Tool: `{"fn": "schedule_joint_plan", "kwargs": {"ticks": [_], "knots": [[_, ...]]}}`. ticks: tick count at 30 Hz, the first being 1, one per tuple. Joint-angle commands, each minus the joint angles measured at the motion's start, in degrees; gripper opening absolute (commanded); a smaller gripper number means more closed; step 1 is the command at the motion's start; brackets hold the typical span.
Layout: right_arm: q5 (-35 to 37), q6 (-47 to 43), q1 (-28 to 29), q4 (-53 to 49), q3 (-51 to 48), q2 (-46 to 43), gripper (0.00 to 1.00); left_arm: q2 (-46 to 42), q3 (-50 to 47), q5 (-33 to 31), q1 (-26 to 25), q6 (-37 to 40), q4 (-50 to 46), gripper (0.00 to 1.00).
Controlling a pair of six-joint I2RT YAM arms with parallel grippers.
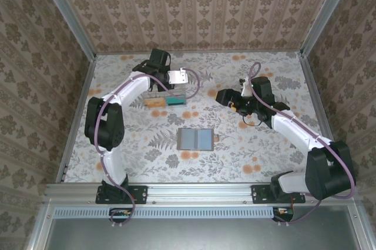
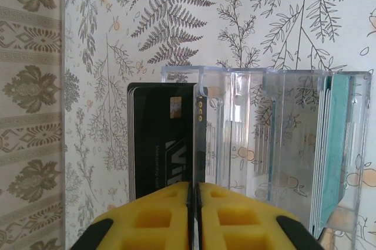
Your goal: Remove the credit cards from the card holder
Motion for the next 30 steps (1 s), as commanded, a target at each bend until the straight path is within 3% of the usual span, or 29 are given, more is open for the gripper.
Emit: {"fn": "schedule_joint_plan", "kwargs": {"ticks": [1, 5, 19, 24, 30], "knots": [[-1.21, 0.08, -0.53, 1.33, 1.15, 0.47, 1.00, 0.59, 1.66, -0.85, -0.24, -0.97, 0.06, 0.19], [-1.16, 0.27, -0.56, 1.69, 0.95, 0.65, 1.00, 0.46, 1.52, -1.88, -0.24, -1.65, 0.99, 0.25], [-1.81, 1.08, -0.66, 2.56, 0.46, 0.64, 1.00, 2.42, 2.59, -8.97, -0.36, -4.05, 5.85, 0.29], [-1.78, 1.17, -0.67, 2.49, 0.22, 0.24, 1.00, 2.74, 2.78, -9.93, -0.36, -4.84, 6.82, 0.30], [-1.79, 1.22, -0.68, 2.34, -0.14, -0.26, 1.00, 1.83, 2.79, -8.43, -0.23, -5.67, 6.65, 0.39]]}}
